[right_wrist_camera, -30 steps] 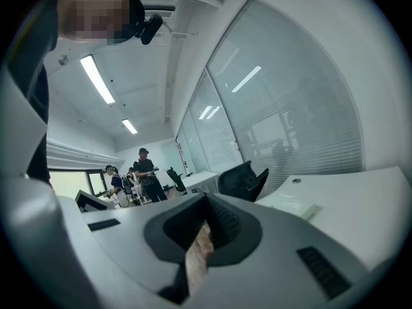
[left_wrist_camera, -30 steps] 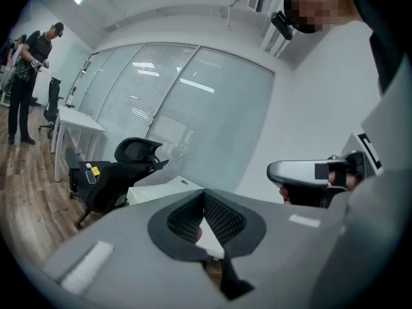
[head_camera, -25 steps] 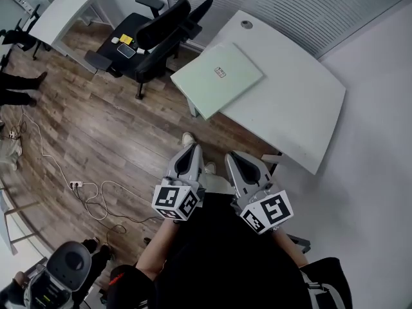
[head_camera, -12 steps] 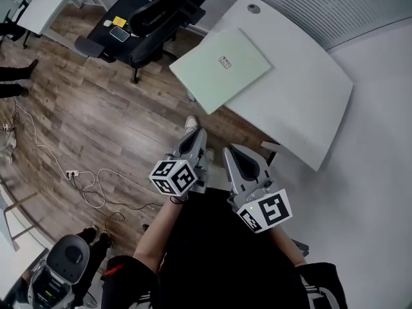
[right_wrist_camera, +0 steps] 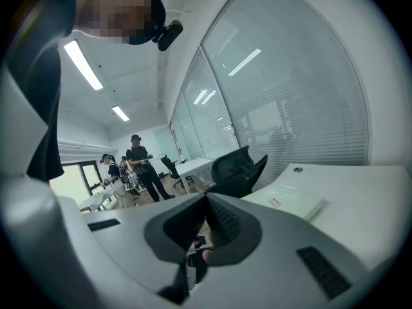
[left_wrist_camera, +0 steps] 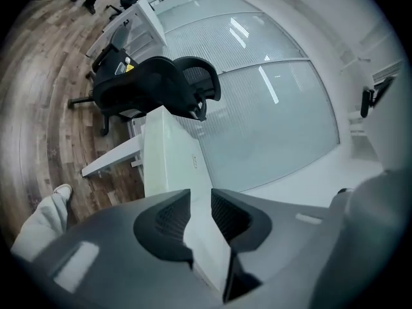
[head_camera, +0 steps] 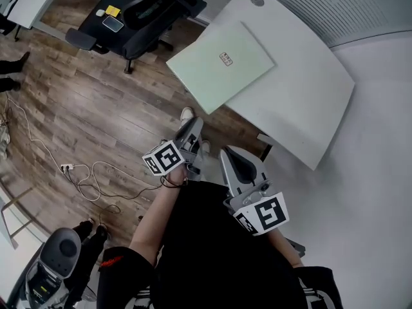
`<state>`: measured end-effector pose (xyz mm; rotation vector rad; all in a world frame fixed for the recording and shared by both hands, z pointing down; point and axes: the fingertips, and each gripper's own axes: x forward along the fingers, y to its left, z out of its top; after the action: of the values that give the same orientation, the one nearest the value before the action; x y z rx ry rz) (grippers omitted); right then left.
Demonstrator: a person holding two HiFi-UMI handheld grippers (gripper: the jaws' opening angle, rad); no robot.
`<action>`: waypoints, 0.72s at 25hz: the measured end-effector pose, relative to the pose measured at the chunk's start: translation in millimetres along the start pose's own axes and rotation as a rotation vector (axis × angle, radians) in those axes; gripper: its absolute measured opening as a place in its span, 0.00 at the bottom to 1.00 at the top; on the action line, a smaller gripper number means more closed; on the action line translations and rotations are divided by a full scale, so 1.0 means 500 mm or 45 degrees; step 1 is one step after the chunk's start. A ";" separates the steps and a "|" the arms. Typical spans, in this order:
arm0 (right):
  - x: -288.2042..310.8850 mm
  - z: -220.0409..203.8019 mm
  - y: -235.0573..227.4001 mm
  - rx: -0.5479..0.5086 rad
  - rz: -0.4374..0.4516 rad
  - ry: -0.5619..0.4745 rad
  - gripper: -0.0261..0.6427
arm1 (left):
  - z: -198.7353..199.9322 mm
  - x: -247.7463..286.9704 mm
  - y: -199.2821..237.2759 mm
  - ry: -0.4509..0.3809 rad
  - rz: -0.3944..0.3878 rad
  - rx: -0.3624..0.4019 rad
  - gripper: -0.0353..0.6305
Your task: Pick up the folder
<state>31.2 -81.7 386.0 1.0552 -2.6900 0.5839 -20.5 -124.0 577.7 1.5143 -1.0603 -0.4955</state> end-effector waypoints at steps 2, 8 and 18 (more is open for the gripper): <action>0.009 0.000 -0.010 0.016 -0.013 0.007 0.04 | 0.007 0.005 0.016 -0.002 0.008 -0.021 0.19; 0.034 -0.006 -0.032 0.033 -0.026 0.037 0.04 | 0.012 0.036 0.044 0.030 -0.031 -0.055 0.39; 0.074 -0.023 -0.070 0.069 -0.069 0.099 0.03 | 0.005 0.112 0.116 0.107 -0.004 -0.136 0.60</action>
<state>28.8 -122.7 418.3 1.0918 -2.5844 0.6768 -14.3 -167.4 645.2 1.4310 -0.9519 -0.4790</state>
